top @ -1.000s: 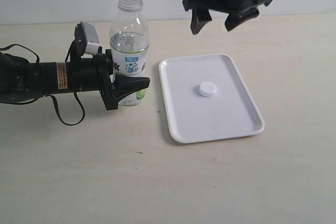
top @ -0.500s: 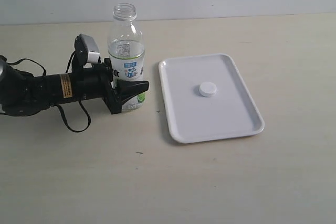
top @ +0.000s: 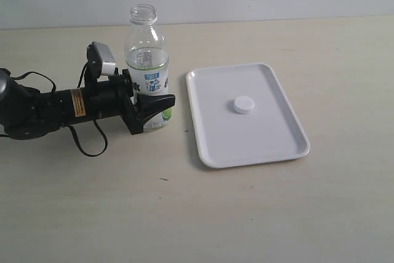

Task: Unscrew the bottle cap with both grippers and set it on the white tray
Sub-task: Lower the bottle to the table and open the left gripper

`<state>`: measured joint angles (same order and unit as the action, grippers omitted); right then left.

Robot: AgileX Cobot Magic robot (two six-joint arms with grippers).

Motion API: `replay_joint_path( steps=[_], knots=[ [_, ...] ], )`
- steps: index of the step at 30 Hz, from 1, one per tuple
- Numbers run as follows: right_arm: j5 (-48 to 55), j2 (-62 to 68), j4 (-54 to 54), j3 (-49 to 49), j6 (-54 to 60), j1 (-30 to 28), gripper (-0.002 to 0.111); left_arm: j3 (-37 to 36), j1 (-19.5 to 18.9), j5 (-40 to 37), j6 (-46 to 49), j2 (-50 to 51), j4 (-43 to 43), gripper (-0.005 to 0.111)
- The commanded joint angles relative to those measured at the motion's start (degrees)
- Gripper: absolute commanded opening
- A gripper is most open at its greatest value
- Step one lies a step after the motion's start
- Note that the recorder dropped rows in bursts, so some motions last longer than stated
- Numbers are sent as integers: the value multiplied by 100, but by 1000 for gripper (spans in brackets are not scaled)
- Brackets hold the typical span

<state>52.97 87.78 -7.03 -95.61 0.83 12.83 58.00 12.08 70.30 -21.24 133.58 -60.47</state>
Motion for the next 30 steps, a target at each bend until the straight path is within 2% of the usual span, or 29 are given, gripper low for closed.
replay_joint_path(
  steps=[1, 3, 5, 18, 30],
  knots=[
    [-79, -37, 62, -21, 58, 13, 74, 7, -5, -34, -72, 12, 217, 66],
    [-79, -37, 121, -21, 58, 13, 74, 7, -5, -34, -200, 12, 284, 74],
    [-79, -37, 193, -21, 58, 13, 74, 7, -5, -34, -188, 1, 272, 77],
    [-79, -37, 292, -21, 58, 13, 74, 7, -26, -34, -212, -493, -83, 77],
    [-91, 44, 356, -21, 58, 13, 74, 7, -631, -34, -477, -773, -678, 77]
  ],
)
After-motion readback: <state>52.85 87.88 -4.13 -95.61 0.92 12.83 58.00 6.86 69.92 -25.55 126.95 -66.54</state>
